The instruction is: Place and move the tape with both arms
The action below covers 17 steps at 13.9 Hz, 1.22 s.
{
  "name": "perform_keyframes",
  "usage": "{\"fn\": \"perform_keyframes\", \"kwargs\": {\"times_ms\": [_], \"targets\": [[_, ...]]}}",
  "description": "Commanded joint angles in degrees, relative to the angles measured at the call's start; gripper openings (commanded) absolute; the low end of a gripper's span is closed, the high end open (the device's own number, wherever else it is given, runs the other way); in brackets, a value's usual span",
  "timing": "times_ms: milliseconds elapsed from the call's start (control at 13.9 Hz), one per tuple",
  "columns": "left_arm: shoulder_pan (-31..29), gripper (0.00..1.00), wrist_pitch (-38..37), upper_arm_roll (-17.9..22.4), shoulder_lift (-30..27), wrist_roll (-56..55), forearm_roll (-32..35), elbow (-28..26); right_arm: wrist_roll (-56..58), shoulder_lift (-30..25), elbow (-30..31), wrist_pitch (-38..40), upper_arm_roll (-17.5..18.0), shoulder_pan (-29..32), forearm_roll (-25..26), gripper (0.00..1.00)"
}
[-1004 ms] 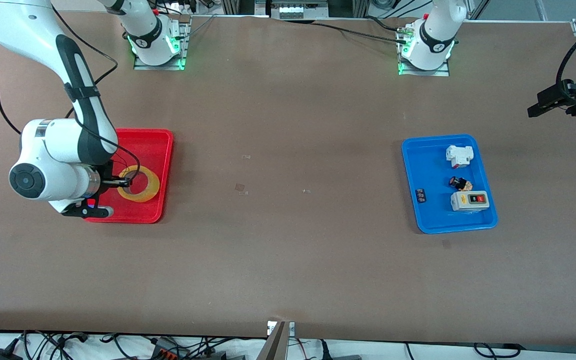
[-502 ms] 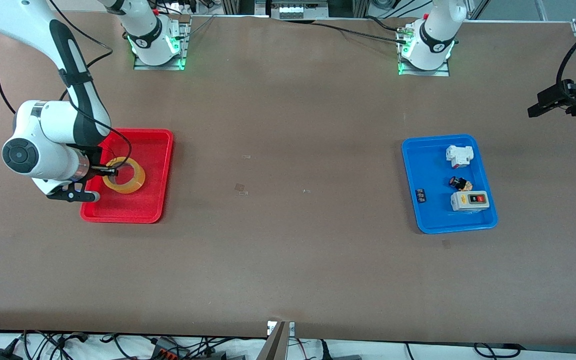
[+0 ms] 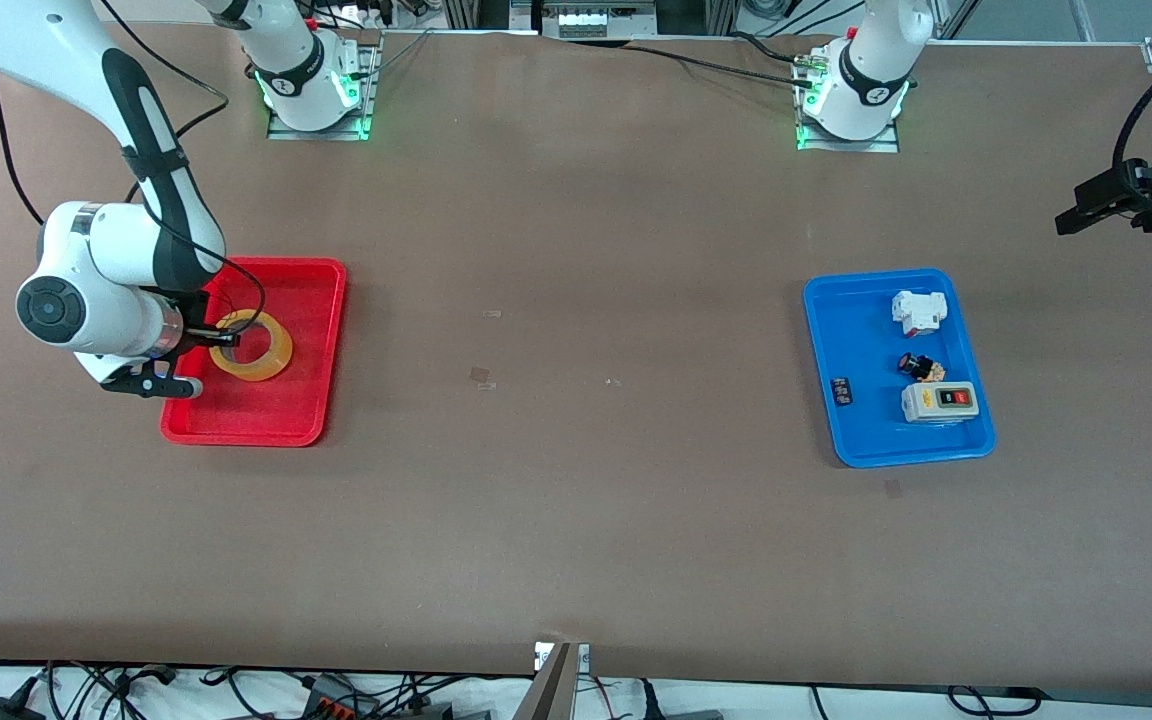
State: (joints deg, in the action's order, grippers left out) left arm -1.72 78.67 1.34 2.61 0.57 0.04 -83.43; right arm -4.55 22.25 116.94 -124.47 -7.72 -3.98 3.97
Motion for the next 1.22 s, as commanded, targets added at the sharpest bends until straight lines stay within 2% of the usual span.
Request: {"fn": "perform_keyframes", "kwargs": {"times_ms": [0, 143, 215, 287, 359, 430, 574, 717, 1148], "targets": [[-0.2, 1.0, -0.3, -0.3, -0.3, -0.4, -0.1, 0.6, -0.4, -0.4, 0.7, -0.7, 0.3, 0.3, -0.9, 0.0], [-0.2, 1.0, -0.3, -0.3, -0.3, -0.4, -0.1, 0.6, -0.5, -0.4, 0.7, -0.7, 0.4, 0.4, -1.0, 0.02], [-0.2, 1.0, -0.3, -0.3, -0.3, -0.4, -0.1, 0.6, -0.8, -0.3, 0.7, -0.7, 0.4, 0.3, -1.1, 0.06], [-0.2, 1.0, -0.3, -0.3, -0.3, -0.4, -0.1, 0.6, -0.9, -0.3, 0.7, -0.6, 0.4, 0.1, -1.2, 0.23], [-0.2, 1.0, -0.3, -0.3, -0.3, -0.4, -0.1, 0.6, -1.0, -0.3, 0.7, -0.3, 0.5, -0.1, -1.2, 0.64], [-0.2, 1.0, -0.4, -0.3, -0.3, -0.4, -0.1, 0.6, -0.9, -0.7, 0.5, 0.4, 0.5, -0.1, -1.2, 1.0], [-0.2, 1.0, -0.4, -0.3, -0.3, -0.4, -0.1, 0.6, -1.0, -2.5, -0.9, 3.7, 0.8, -0.5, -1.2, 1.0], [-0.2, 1.0, -0.4, -0.3, -0.3, -0.4, -0.1, 0.6, -1.1, -3.6, -6.1, 9.1, 0.9, -1.2, -1.2, 1.0], [-0.2, 1.0, -0.4, -0.5, -0.3, -0.4, -0.1, 0.6, 0.2, -3.5, -34.4, 34.4, 1.2, -4.4, -2.9, 1.0]]}}
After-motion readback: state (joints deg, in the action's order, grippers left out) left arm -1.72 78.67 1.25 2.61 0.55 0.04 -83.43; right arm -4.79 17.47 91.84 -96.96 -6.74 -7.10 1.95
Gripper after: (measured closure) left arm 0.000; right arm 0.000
